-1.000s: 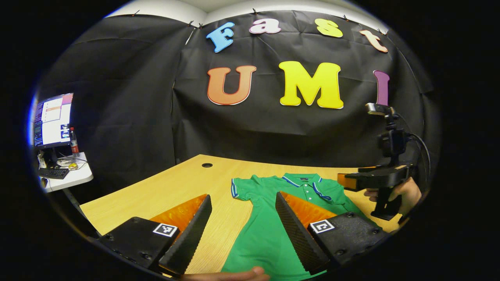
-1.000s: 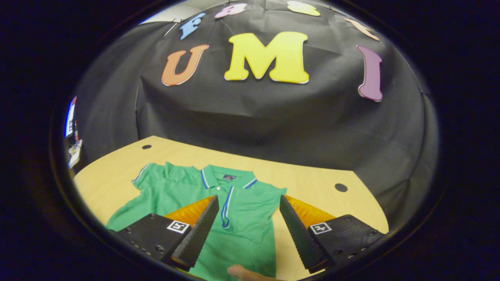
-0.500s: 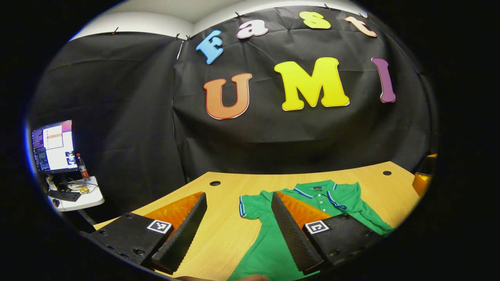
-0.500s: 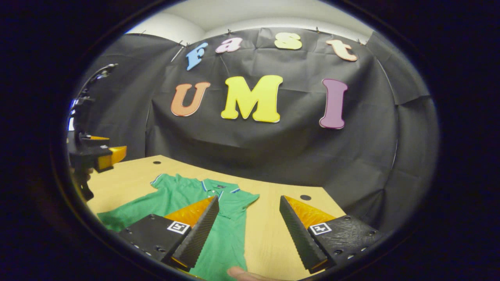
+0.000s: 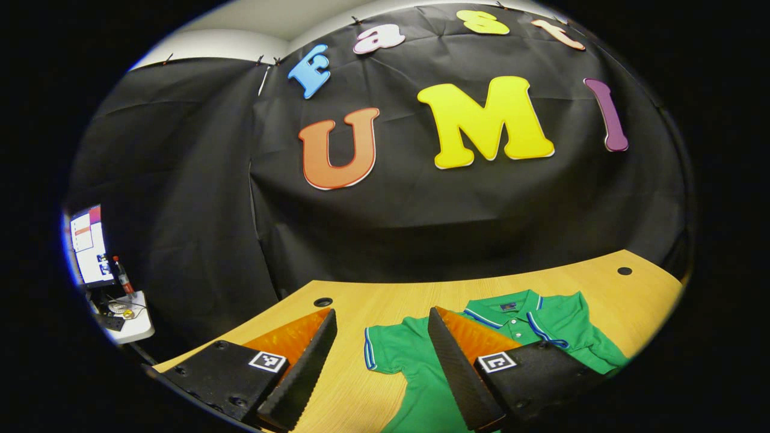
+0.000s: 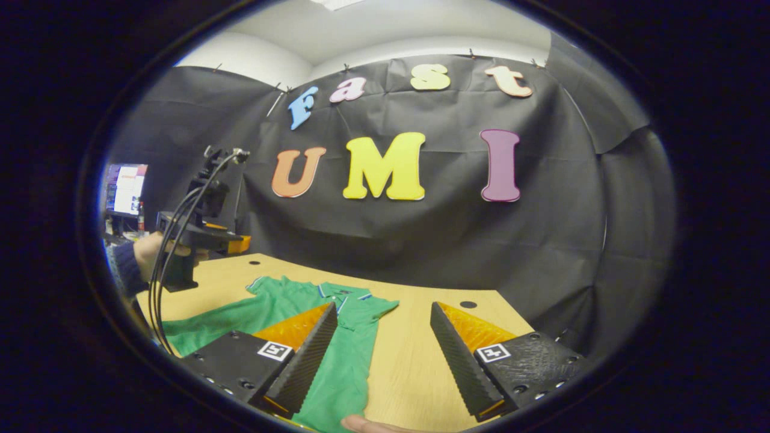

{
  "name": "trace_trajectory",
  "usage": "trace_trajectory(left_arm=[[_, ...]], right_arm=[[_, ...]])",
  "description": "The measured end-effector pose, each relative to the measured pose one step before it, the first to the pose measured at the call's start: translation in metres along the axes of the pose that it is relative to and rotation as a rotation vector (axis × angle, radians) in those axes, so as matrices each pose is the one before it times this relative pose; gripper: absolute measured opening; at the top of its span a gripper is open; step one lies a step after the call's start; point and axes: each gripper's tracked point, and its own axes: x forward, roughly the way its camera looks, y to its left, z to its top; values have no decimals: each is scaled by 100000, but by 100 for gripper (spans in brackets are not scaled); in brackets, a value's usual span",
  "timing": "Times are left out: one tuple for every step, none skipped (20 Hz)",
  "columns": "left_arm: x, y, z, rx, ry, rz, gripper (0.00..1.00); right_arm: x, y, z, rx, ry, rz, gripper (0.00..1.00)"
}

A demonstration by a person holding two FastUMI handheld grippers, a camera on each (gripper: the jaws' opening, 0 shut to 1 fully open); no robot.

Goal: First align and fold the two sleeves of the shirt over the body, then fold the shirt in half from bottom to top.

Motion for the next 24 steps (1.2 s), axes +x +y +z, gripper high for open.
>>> trace_trajectory(left_arm=[[1312, 532, -1466, -2730, 4115, 1477, 100], [1297, 566, -997, -2720, 3045, 930, 100], [1429, 311, -998, -2756, 2756, -164, 100], [1186, 112, -971, -2509, 2956, -767, 100], [1004, -1, -832, -1189, 2848, -1023, 100], [851, -90, -622, -1248, 2737, -804, 100], [1096, 293, -569, -1722, 2704, 557, 100], [777, 60, -432, -1669, 2163, -3, 100], [1057, -63, -471, -1386, 1975, 339, 100], [715, -47, -398, -62, 1917, 173, 100], [740, 33, -687, 1488, 2694, 589, 100], [552, 10, -761, 2063, 3179, 234, 100], [473, -6, -532, 1566, 2913, -320, 100], [385, 178, -636, 1609, 3131, 280, 100], [547, 325, -840, 401, 3046, 1270, 100], [423, -208, -641, -663, 2796, -1274, 100], [145, -325, -742, -1815, 2507, -2338, 100], [296, -556, -872, -2659, 3237, -3019, 100], [-272, 192, -211, -414, 540, 876, 95], [481, 171, 124, 805, -284, 269, 90], [-211, -251, -103, 515, 415, -574, 82], [139, -221, 107, -961, -328, -791, 75], [108, -113, 134, -1576, -1175, -241, 60], [56, -369, 5, -3716, -1230, -797, 43]], right_arm=[[-151, 173, 88, 650, -701, 719, 94], [-77, 4, 160, 105, -1263, 605, 96], [-96, -154, 308, -167, -1321, 314, 96], [-136, -179, 87, 151, -631, -71, 95], [15, -39, -221, 899, 81, -86, 95], [-28, 107, -126, 1215, 331, 452, 95], [-61, 369, -81, 1185, 309, 1214, 95], [-33, 344, -25, 567, -5, 1395, 97], [9, 34, -116, -192, 188, 492, 97], [-102, -119, 11, -992, -183, -208, 94], [-25, -95, 49, -1208, -649, -424, 95], [-191, 62, 317, -624, -745, 125, 95], [-162, 209, 79, 239, -503, 328, 95], [-89, 176, 44, 628, -200, 730, 95], [51, 149, -138, 389, -45, 749, 95], [30, -6, -12, -197, -20, 273, 96], [-18, -290, 9, -480, -211, -408, 96], [-70, -262, 74, -259, -275, -539, 96], [-5, 2, -95, 509, -13, -179, 96], [66, 75, -59, 1043, -18, 430, 96], [91, 61, -76, 1360, 45, 467, 96], [15, -53, -32, 1349, 334, 86, 95], [-10, -191, 6, 1019, 193, -318, 95], [-55, -79, 41, 457, 13, -158, 95]])
